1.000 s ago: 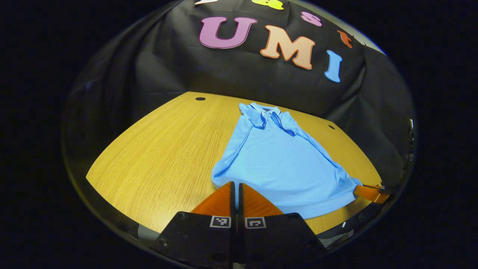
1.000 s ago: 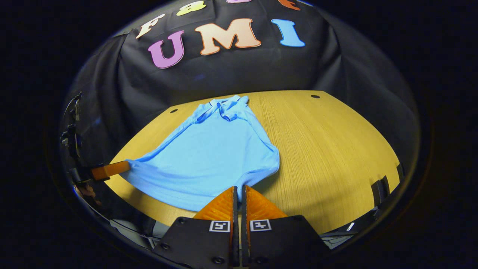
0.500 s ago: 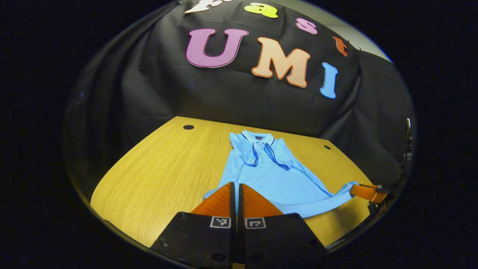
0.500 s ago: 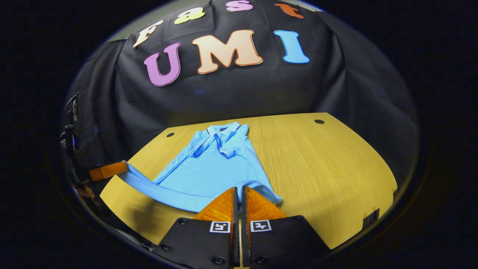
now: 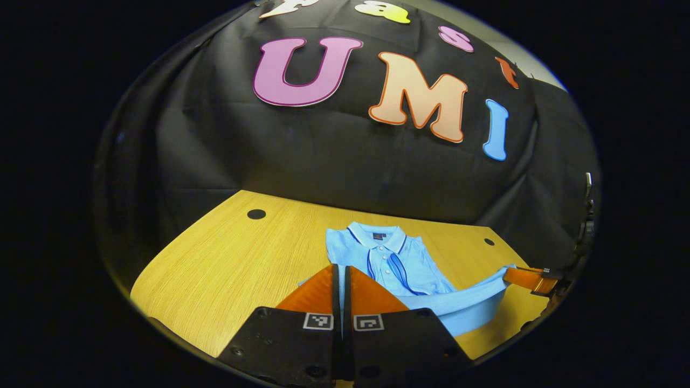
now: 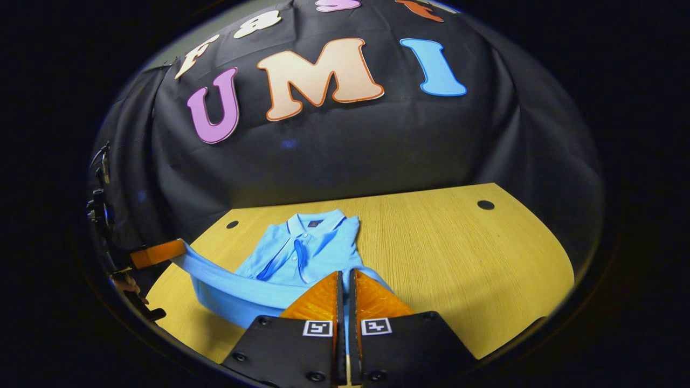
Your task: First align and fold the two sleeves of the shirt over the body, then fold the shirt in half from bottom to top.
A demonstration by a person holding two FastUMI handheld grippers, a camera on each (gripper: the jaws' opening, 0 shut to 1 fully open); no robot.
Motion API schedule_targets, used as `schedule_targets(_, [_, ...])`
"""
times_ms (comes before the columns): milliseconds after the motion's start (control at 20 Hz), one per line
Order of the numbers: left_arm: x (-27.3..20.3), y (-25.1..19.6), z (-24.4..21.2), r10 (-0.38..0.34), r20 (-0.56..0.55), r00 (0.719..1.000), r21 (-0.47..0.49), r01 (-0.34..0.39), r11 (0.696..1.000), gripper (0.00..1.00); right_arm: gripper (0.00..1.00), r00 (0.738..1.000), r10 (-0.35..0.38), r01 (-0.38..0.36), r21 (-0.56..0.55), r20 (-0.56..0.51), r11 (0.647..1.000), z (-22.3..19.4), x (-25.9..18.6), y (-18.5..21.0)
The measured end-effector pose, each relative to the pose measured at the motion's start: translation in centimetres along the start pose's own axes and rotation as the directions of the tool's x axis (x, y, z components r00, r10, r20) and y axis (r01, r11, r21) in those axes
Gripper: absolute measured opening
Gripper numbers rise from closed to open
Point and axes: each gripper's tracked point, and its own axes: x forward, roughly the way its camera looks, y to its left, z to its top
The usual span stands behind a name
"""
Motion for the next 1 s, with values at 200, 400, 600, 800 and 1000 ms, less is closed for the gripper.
schedule_targets(200, [6.0,0.4,1.0,0.019,-0.019,1.000,-0.001,-0.019,1.000,0.02,0.05,1.000,0.008,-0.008,-0.019,-0.012,1.000,2.3,6.9,-0.8])
schedule_targets(400, [11.4,0.9,0.6,0.041,-0.067,0.997,-0.009,-0.042,0.999,0.00,0.05,0.999,0.020,-0.019,0.027,-0.036,0.999,2.3,12.6,-1.2])
schedule_targets(600, [16.2,2.0,0.0,0.065,-0.097,0.993,-0.007,-0.066,0.998,0.00,0.05,0.999,0.016,-0.014,0.037,-0.037,0.999,2.2,17.0,-1.9])
schedule_targets(800, [19.3,3.7,-0.7,0.112,-0.119,0.987,-0.033,-0.116,0.993,0.00,0.05,0.999,0.016,-0.013,0.056,-0.048,0.998,1.5,19.5,-2.6])
schedule_targets(1000, [18.7,3.9,-1.2,0.123,-0.155,0.980,-0.053,-0.132,0.990,0.22,0.17,0.996,0.037,-0.032,0.070,-0.077,0.997,0.8,18.9,-3.2])
